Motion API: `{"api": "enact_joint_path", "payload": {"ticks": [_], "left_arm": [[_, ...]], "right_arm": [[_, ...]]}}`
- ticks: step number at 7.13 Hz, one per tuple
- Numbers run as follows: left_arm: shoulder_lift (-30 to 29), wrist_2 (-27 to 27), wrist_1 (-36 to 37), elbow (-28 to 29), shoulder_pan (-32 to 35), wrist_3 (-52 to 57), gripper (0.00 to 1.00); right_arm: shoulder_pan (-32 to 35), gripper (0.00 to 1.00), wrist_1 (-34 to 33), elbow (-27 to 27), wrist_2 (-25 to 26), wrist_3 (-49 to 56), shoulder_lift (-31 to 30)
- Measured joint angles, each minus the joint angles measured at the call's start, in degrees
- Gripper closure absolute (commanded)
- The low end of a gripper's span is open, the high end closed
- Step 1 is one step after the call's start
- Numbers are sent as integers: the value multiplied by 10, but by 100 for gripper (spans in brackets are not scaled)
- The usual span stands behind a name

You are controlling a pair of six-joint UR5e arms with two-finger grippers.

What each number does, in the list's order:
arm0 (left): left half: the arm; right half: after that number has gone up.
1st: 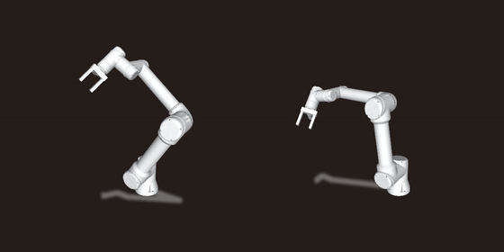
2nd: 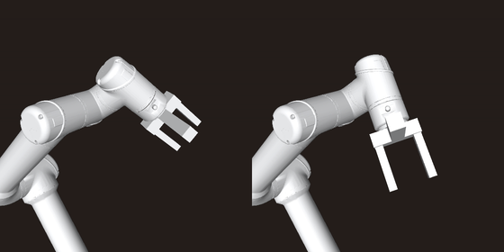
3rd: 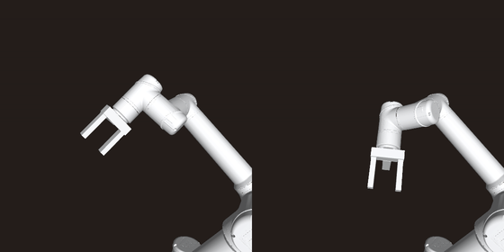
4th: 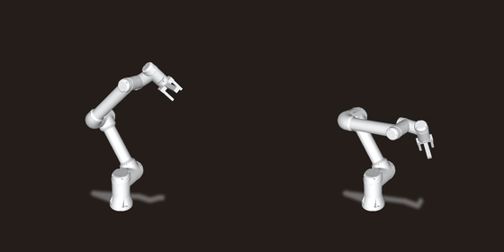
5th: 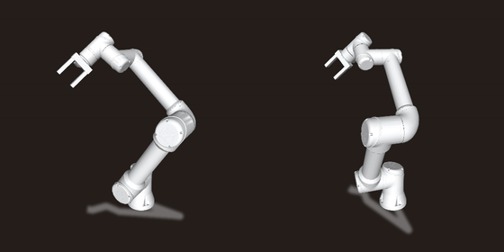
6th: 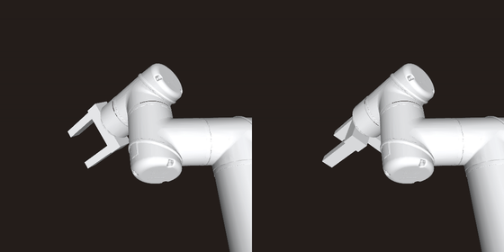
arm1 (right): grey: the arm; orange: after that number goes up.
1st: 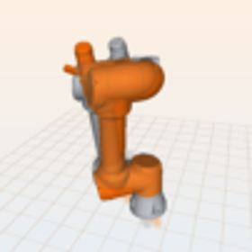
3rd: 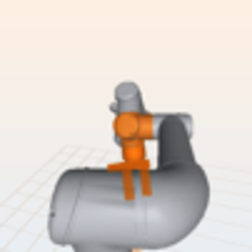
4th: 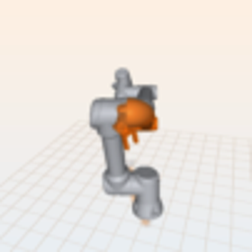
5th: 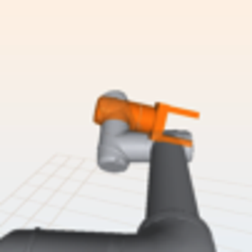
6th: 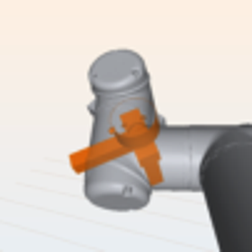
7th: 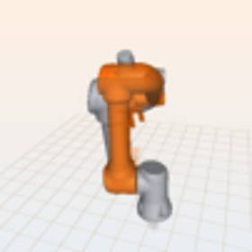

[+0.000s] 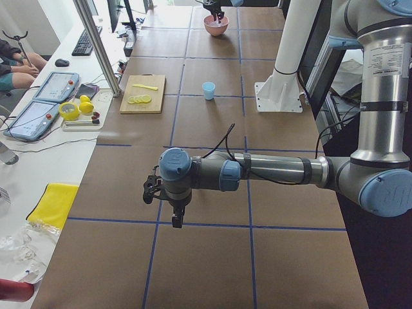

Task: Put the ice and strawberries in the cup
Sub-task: 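Grasp an ice cube from the pink bowl with the right gripper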

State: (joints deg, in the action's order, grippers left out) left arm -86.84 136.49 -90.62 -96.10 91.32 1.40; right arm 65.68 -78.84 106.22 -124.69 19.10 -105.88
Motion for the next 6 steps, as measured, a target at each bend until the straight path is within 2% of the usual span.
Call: {"api": "enact_joint_path", "payload": {"ticks": [6], "left_arm": [[0, 0, 0, 0, 0, 0, 0]], "right_arm": [[-16, 47, 0, -2, 9, -4, 0]]}}
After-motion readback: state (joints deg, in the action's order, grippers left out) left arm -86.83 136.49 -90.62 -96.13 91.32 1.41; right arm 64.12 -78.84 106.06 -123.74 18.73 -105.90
